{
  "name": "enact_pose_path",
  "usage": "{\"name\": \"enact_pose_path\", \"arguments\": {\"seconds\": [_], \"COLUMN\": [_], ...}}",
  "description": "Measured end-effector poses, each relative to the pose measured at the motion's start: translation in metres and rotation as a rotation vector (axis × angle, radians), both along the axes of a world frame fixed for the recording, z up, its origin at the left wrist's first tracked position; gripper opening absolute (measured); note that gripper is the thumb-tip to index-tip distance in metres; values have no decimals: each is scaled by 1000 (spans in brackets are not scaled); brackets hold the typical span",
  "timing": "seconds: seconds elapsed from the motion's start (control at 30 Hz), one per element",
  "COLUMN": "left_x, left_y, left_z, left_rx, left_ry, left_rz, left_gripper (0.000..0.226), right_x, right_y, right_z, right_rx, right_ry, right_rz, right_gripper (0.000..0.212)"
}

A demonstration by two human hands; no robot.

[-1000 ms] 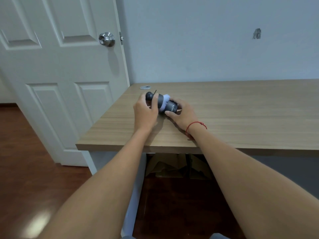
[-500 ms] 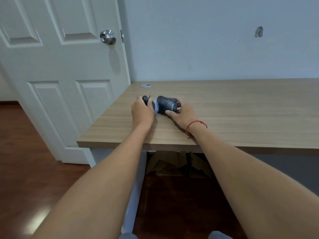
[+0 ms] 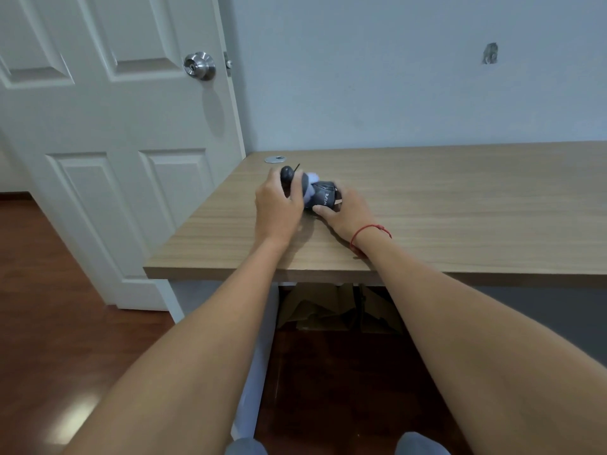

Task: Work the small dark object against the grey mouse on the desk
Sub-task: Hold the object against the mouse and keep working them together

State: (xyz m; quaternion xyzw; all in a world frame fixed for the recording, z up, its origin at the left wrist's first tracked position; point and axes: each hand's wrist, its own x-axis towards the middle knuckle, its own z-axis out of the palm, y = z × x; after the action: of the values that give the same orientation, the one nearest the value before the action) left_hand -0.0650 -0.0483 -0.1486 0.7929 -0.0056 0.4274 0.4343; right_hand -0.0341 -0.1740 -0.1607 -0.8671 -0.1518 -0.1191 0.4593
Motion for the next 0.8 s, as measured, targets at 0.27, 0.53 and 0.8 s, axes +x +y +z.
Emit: {"name": "enact_pose_path", "arguments": {"seconds": [0.27,0.53,0.8], "left_x": [-5,-7,3], "left_y": [-6,-4,5], "left_z": [-2,0,-4], "left_rx": [157,153,99], "left_ry": [-73,-69,122], "left_rz": [-40,-37,141], "left_gripper": [24,25,23], "right_x": [-1,1,2], "right_y": [1,0,2], "right_z": [2,-1,-2], "right_rx": [61,44,-29], "right_ry": [14,16,-28], "right_rz": [-1,-13,-9], "right_gripper": [38,37,48]}}
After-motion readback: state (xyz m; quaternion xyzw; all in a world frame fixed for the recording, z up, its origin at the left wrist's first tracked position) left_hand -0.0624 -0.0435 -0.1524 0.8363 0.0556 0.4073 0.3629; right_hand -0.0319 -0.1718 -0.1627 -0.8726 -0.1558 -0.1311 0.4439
